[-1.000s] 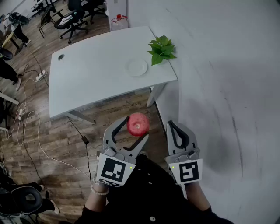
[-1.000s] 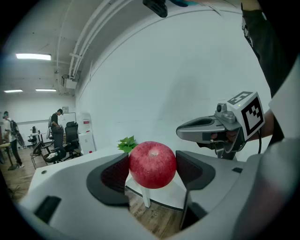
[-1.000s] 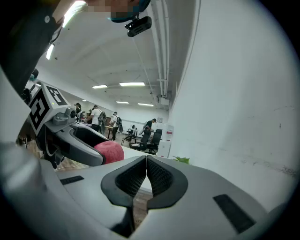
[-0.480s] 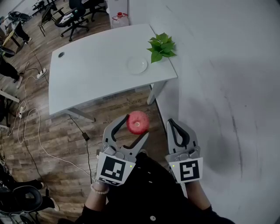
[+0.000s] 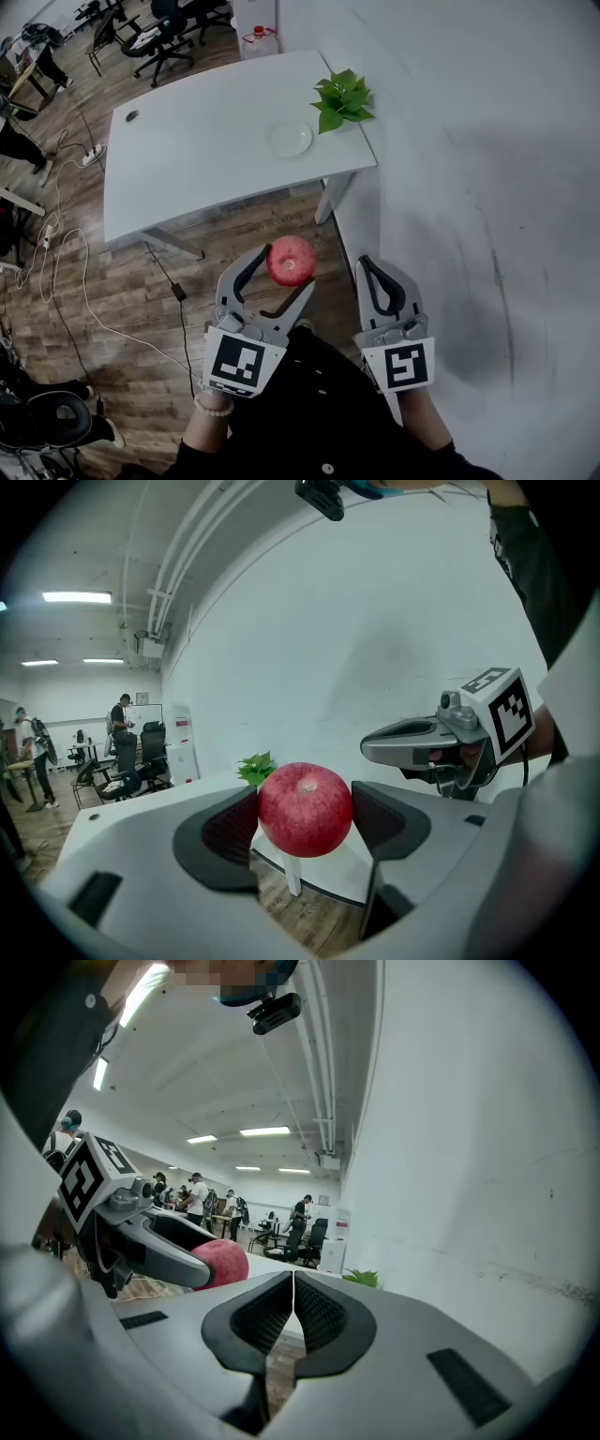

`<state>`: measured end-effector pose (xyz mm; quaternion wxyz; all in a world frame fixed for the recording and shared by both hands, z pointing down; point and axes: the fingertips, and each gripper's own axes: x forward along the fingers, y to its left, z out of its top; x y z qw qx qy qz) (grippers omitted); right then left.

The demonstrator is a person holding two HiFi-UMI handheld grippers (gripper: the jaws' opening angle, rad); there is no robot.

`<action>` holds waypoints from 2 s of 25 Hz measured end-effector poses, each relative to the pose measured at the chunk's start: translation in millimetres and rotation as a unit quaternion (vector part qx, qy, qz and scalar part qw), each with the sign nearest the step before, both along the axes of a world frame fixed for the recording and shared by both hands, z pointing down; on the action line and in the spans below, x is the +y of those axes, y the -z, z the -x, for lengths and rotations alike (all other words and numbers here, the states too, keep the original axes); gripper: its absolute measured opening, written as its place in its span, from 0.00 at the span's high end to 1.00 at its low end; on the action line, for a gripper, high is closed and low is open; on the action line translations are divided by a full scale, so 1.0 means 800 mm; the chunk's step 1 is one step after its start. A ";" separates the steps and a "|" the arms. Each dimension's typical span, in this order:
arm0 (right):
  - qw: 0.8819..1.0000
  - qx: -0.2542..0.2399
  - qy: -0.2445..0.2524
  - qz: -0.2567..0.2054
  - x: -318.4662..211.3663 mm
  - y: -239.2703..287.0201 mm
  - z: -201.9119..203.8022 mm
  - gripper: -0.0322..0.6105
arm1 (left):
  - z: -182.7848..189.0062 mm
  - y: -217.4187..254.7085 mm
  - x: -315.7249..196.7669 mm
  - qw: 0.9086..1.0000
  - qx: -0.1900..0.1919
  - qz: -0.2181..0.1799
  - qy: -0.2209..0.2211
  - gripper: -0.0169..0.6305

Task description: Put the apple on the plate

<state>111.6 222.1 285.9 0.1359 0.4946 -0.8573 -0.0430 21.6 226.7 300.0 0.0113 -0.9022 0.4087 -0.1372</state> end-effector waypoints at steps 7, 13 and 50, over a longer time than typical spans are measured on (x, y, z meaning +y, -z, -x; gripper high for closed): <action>1.000 0.001 0.008 -0.001 0.008 -0.001 -0.021 0.88 | -0.009 0.007 0.003 0.998 0.021 0.030 0.047 0.47; 1.000 -0.007 0.013 0.001 0.010 -0.008 -0.033 0.88 | -0.014 0.005 0.004 0.998 0.014 0.027 0.064 0.47; 1.000 0.011 0.018 -0.007 -0.185 -0.002 0.016 0.88 | 0.023 0.000 -0.190 0.999 0.003 0.000 0.036 0.47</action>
